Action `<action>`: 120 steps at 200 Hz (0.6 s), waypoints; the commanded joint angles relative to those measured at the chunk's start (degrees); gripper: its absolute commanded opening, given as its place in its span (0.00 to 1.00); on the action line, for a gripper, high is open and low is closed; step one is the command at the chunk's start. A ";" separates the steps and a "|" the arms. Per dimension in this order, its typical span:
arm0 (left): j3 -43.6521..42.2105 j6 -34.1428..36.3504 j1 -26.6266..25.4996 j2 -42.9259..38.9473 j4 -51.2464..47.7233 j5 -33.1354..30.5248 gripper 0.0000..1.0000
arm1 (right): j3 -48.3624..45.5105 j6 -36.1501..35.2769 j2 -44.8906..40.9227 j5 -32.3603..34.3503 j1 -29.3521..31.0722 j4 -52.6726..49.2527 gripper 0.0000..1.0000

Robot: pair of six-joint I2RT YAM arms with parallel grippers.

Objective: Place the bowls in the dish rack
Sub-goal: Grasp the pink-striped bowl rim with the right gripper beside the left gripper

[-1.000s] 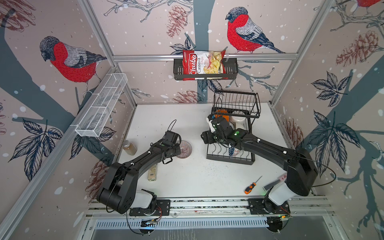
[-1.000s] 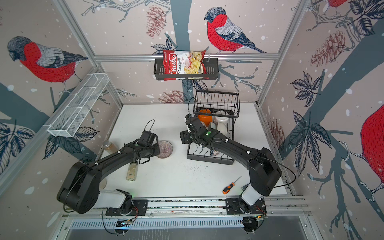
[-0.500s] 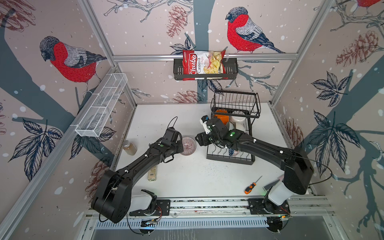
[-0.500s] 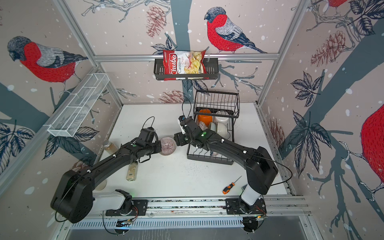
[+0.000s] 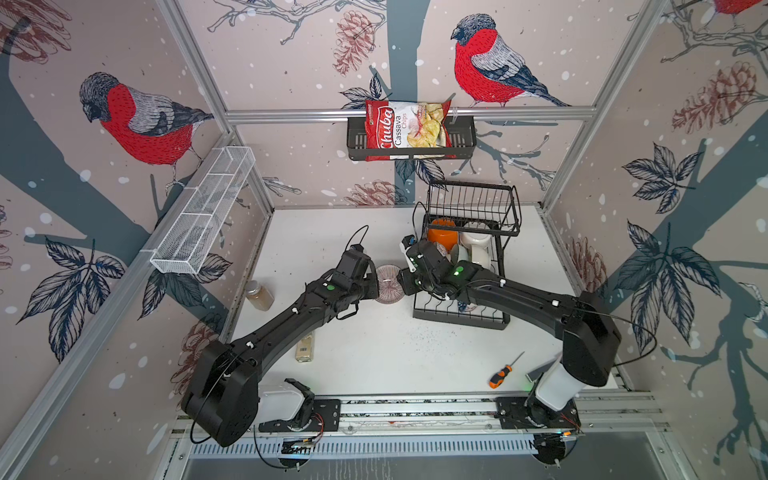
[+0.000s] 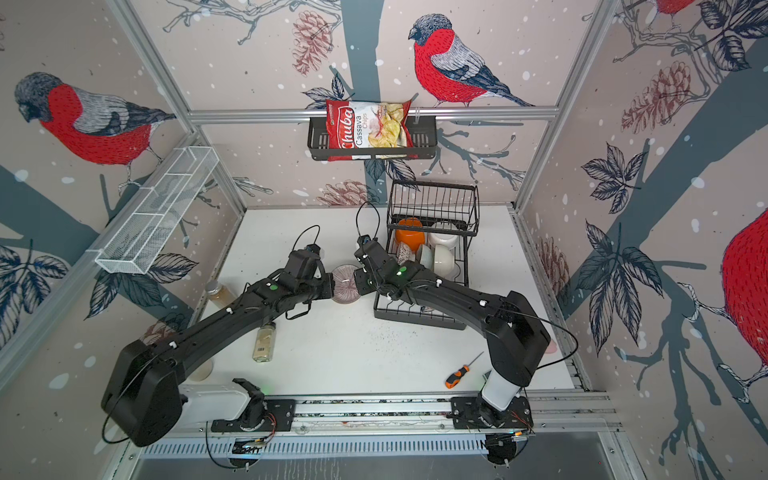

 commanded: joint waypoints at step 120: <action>-0.03 -0.97 -1.44 -0.48 8.54 2.94 0.00 | 3.98 3.50 2.89 9.23 0.87 -5.03 0.00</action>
